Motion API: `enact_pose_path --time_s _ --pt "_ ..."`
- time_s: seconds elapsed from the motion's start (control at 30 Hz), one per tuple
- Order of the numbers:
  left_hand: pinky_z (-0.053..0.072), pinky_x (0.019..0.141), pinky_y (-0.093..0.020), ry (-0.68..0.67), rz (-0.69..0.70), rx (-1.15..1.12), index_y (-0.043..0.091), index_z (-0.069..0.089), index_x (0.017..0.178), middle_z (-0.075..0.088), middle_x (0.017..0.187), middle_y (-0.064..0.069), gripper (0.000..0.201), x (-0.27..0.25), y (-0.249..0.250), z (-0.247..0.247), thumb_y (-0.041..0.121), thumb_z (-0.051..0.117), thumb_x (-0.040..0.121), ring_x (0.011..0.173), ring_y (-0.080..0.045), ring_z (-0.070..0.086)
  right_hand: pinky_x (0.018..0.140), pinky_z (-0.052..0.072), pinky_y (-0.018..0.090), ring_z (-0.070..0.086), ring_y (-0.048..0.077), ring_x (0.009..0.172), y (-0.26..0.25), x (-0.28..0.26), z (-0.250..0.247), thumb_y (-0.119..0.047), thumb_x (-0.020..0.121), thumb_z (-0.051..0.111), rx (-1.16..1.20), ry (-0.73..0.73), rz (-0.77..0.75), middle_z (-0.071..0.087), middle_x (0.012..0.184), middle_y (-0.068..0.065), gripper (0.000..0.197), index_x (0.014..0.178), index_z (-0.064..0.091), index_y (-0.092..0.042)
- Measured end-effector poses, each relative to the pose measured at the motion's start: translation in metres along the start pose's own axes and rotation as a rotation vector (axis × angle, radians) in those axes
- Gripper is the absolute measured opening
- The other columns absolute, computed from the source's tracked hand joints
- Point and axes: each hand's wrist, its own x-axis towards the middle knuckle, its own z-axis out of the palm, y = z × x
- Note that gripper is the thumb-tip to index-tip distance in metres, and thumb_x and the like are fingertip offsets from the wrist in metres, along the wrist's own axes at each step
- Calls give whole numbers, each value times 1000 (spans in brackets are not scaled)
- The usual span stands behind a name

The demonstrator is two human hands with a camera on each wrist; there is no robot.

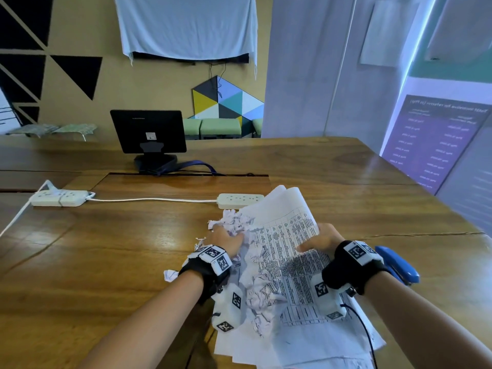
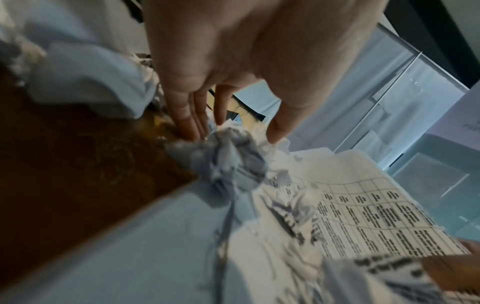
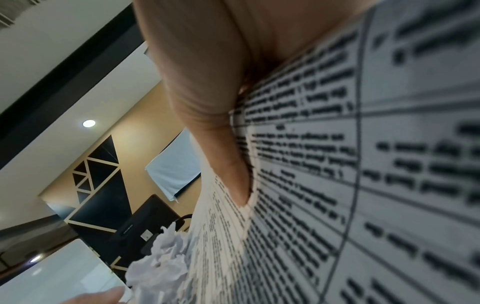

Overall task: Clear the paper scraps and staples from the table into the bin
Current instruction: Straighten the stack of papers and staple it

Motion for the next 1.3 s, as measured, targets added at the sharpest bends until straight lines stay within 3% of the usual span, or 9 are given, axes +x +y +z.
enact_pose_path --time_s 0.1,0.2,0.37,0.5,0.7,0.9,1.0,1.13,1.3 --pt "42 72 -33 79 45 -148 -1 34 122 53 109 -15 50 5 5 -7 17 62 85 88 -24 51 85 51 35 65 25 88 -4 -3 -12 5 63 79 40 48 -59 70 90 8 26 80 65 -8" --pt "36 63 -30 150 122 -178 7 34 98 45 91 -10 34 18 9 -14 15 62 82 75 -21 43 87 53 41 68 25 88 -7 -7 -26 7 61 80 90 83 -142 72 93 11 35 92 66 -1" --pt "34 58 -28 61 189 -210 8 35 102 44 82 -3 35 27 28 -26 21 63 85 66 -17 43 87 54 42 68 23 88 -19 -13 -42 4 60 82 85 105 -284 72 91 4 37 88 63 -12" --pt "39 78 -29 -57 157 -181 7 36 127 50 106 -9 57 23 38 -31 36 62 86 93 -23 51 84 53 37 67 19 87 -23 -19 -50 -1 61 84 82 154 -370 70 90 -1 38 85 61 -19" --pt "37 105 -38 -244 181 -190 12 -5 149 43 145 -13 114 19 52 -31 61 64 73 130 -30 45 80 53 34 67 15 83 -31 -23 -57 -4 60 85 180 210 -434 70 89 -1 46 100 62 -10" --pt "48 91 -36 -206 395 -244 11 33 135 56 129 -9 69 16 74 -42 35 69 81 108 -21 56 89 53 39 68 19 95 -39 -20 -62 -8 58 85 304 202 -453 71 102 3 58 110 59 -8" --pt "46 98 -40 -190 450 -261 8 35 131 54 129 -10 59 12 84 -47 25 66 84 115 -24 53 90 52 38 68 17 97 -49 -23 -66 -13 55 86 323 214 -463 72 102 1 59 108 60 -12" --pt "40 97 -29 -194 544 -320 5 31 133 50 134 -8 53 5 95 -52 14 60 89 122 -19 48 86 53 32 68 14 94 -63 -30 -67 -19 51 86 320 249 -490 71 100 -1 59 105 61 -13" --pt "38 98 -23 -139 705 -362 5 32 133 51 131 -4 48 -6 112 -70 6 54 91 114 -8 45 82 52 22 66 1 93 -82 -44 -71 -23 53 85 309 291 -578 69 100 -6 61 108 58 -17"
